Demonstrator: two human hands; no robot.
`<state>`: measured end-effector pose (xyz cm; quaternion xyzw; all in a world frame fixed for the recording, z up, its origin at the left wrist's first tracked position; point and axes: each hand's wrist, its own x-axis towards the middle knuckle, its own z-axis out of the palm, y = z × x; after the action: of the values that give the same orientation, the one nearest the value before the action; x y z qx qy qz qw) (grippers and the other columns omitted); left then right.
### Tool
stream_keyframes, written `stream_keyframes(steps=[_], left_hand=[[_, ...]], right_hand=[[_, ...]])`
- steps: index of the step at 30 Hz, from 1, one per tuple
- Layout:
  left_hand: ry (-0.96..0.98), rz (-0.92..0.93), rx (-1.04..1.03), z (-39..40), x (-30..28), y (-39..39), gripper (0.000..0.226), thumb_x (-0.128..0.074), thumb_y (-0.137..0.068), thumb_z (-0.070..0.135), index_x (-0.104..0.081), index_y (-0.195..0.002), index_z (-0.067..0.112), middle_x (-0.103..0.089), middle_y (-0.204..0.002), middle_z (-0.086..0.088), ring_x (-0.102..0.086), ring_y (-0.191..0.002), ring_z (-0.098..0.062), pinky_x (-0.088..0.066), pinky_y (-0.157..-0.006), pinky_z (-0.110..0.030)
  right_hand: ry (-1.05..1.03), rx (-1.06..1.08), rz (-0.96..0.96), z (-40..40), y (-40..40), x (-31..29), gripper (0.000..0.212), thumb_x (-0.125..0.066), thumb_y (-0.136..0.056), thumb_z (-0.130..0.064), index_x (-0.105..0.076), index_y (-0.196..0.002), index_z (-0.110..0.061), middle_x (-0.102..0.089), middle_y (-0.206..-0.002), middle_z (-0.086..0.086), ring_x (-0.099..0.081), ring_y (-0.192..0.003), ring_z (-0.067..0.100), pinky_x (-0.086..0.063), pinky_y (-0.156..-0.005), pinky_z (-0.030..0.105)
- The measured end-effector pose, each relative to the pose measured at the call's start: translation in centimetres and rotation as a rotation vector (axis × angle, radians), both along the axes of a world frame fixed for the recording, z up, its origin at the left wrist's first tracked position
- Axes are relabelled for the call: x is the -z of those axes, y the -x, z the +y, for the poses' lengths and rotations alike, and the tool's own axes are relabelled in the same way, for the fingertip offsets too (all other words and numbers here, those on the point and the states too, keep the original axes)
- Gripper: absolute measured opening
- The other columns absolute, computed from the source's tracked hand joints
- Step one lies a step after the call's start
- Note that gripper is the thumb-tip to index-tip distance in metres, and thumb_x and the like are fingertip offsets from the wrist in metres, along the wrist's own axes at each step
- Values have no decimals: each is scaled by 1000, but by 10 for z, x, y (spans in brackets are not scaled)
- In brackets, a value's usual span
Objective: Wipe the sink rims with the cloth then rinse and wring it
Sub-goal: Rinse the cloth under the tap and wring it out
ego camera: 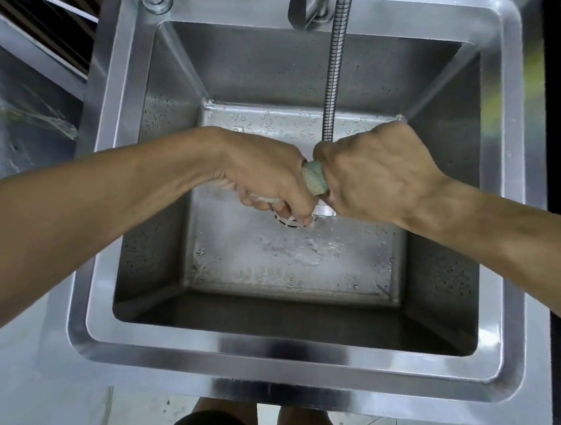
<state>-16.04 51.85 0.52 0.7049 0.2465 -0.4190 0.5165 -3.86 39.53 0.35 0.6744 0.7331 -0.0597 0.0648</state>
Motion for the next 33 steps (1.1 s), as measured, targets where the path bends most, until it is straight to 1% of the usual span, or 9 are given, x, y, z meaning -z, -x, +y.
stream_keyframes(steps=[2, 6, 11, 15, 18, 21, 23, 28, 33], left_hand=[[51, -7, 1, 5, -6, -2, 17, -78, -87, 20, -65, -75, 15, -61, -66, 1, -51, -53, -11, -38, -45, -22], [-96, -122, 25, 13, -22, -4, 14, -78, -89, 25, -71, -100, 21, -79, -89, 0, -78, -77, -16, -62, -61, -32], [-919, -718, 366, 2, -20, -8, 19, -74, -86, 22, -65, -102, 19, -67, -83, -3, -60, -70, -30, -42, -57, -35], [-1145, -998, 526, -11, -12, -2, 22, -72, -75, -4, -60, -90, 6, -62, -75, -14, -61, -59, -38, -27, -50, -31], [-1300, -933, 590, -18, -6, 3, 18, -68, -79, -2, -60, -90, 10, -62, -74, -8, -61, -61, -34, -21, -53, -29], [-1183, -561, 463, -33, -2, 2, 23, -60, -94, 10, -58, -116, 12, -69, -102, -11, -67, -88, -40, -29, -59, -37], [-1092, -427, 274, -35, 3, 0, 23, -65, -94, 25, -63, -115, 15, -65, -103, -13, -64, -96, -39, -33, -68, -38], [-749, -297, -104, -33, 4, -11, 26, -72, -76, 32, -54, -67, 16, -52, -65, 2, -54, -66, -22, -39, -56, -28], [-240, -86, -368, -33, 4, -18, 35, -73, -72, 17, -43, -54, 20, -37, -45, 7, -29, -40, -13, -17, -42, -21]], right_hand=[[-116, 0, 0, 0, -5, 0, 14, -70, -88, -23, -63, -86, -11, -60, -61, 3, -36, -49, 25, -34, -50, 28], [232, 185, 245, -3, -18, -31, 34, -69, -88, -50, -56, -107, -25, -54, -76, -12, -53, -66, 14, -43, -62, 32], [659, 403, 839, 8, -53, -44, 47, -81, -74, -57, -70, -111, -31, -77, -103, -9, -72, -98, 10, -59, -87, 31], [1049, 441, 1217, 12, -55, -23, 31, -84, -82, -17, -67, -103, -2, -75, -93, 11, -71, -76, 21, -58, -61, 26], [1010, 489, 1009, 5, -36, -12, 26, -82, -85, -30, -62, -77, -15, -54, -62, -1, -45, -50, 11, -37, -50, 25], [640, 409, 480, 2, -15, -3, 36, -76, -83, -59, -64, -79, -25, -62, -69, -7, -59, -63, 12, -42, -57, 28], [427, 346, 261, 3, -8, -2, 29, -66, -89, -55, -62, -84, -27, -59, -72, -6, -60, -72, 21, -40, -62, 30], [247, 141, 5, 6, -13, -10, 21, -44, -100, -36, -50, -85, -23, -43, -67, -2, -49, -74, 30, -39, -68, 36], [199, 27, -28, 10, -22, -14, 19, -37, -97, -34, -44, -82, -25, -70, -90, 4, -45, -72, 29, -36, -67, 34]])
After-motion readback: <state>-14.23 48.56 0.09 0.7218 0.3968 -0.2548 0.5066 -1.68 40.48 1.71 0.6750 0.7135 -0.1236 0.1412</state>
